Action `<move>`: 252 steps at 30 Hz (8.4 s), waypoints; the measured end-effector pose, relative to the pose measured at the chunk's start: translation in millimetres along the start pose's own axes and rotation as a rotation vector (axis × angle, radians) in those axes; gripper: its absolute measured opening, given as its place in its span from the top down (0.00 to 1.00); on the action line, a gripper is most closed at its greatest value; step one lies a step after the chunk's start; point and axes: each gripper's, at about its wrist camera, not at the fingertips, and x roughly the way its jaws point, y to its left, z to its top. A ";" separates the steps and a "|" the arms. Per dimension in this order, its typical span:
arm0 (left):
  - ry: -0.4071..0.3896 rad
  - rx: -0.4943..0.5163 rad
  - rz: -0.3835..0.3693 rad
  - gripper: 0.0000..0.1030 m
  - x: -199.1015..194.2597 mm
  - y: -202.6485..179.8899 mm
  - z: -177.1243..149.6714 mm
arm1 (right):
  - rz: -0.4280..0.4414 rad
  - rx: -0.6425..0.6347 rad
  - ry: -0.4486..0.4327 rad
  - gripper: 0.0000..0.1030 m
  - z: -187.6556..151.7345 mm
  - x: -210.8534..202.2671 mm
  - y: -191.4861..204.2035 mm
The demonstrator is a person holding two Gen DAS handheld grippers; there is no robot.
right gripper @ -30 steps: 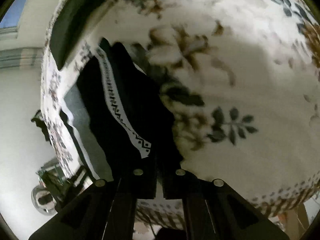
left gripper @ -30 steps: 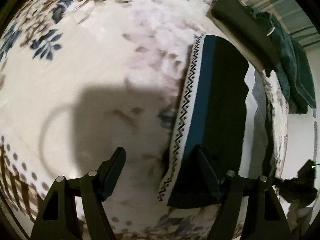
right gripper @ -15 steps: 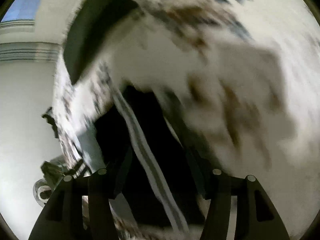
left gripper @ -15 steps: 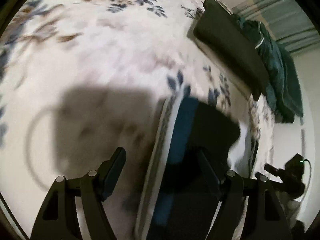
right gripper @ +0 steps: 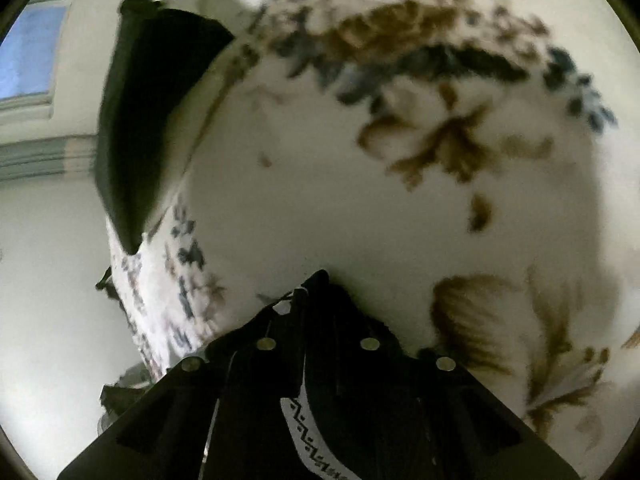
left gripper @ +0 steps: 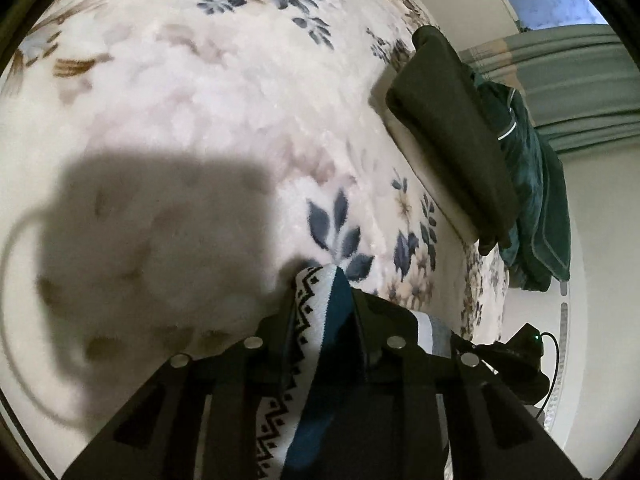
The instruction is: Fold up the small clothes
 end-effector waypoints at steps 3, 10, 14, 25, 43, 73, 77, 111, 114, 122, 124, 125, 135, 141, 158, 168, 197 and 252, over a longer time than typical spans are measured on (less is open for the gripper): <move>0.023 -0.002 -0.001 0.75 -2.8 1.1 2.6 | 0.041 0.002 0.053 0.88 0.0 3.7 4.9; 0.042 0.000 0.011 0.44 -42.9 0.9 -18.3 | 0.049 -0.061 0.202 0.48 -24.2 -35.8 -13.4; 0.108 0.035 0.049 0.44 -51.2 5.2 -61.7 | -0.008 -0.048 0.312 0.48 -71.1 -33.7 -45.8; 0.076 -0.043 0.012 0.87 -43.0 19.2 -94.7 | 0.060 0.216 0.175 0.84 -113.9 -30.6 -87.7; 0.070 -0.562 -0.109 0.47 -72.1 51.2 -193.5 | 0.197 0.489 0.148 0.62 -196.7 -57.3 -110.0; 0.040 0.140 0.051 0.43 -40.0 -31.3 -14.5 | -0.150 -0.469 0.153 0.19 -35.5 -47.1 64.4; 0.074 0.147 0.027 0.48 -2.0 -31.9 10.3 | -0.213 -0.432 0.253 0.19 3.4 -6.3 73.6; 0.193 0.048 -0.212 0.30 1.5 5.5 -66.0 | 0.351 -0.151 0.544 0.23 -73.7 57.3 -33.5; 0.191 0.047 -0.219 0.70 -4.5 0.0 -67.0 | 0.359 -0.150 0.498 0.65 -78.0 52.3 -25.6; 0.175 0.060 -0.195 0.82 -39.4 -30.1 -35.4 | 0.368 -0.143 0.394 0.71 -83.2 12.5 13.5; 0.176 0.082 -0.193 0.82 -43.3 -45.7 -21.9 | 0.378 -0.147 0.370 0.71 -77.5 1.3 28.9; 0.173 0.098 -0.189 0.82 -45.3 -58.7 -8.8 | 0.382 -0.148 0.352 0.71 -70.5 -8.2 35.6; 0.097 0.220 -0.207 0.81 -30.5 -176.6 122.0 | 0.390 -0.229 0.193 0.71 50.0 -58.5 148.8; 0.056 0.265 -0.145 0.81 13.4 -203.1 201.2 | 0.338 -0.265 0.153 0.71 148.8 -46.1 193.2; 0.055 0.360 0.247 0.54 63.9 -214.6 244.4 | -0.103 -0.344 0.068 0.39 207.7 -31.0 214.5; -0.107 0.499 0.492 0.02 16.7 -250.9 188.8 | -0.599 -0.491 -0.190 0.00 133.2 -95.0 232.9; -0.424 0.628 0.522 0.01 -293.1 -386.9 -23.2 | -0.561 -0.610 -0.688 0.00 -197.6 -454.7 319.0; -0.619 0.693 0.455 0.00 -444.2 -420.0 -156.4 | -0.406 -0.761 -0.874 0.00 -376.9 -626.6 336.7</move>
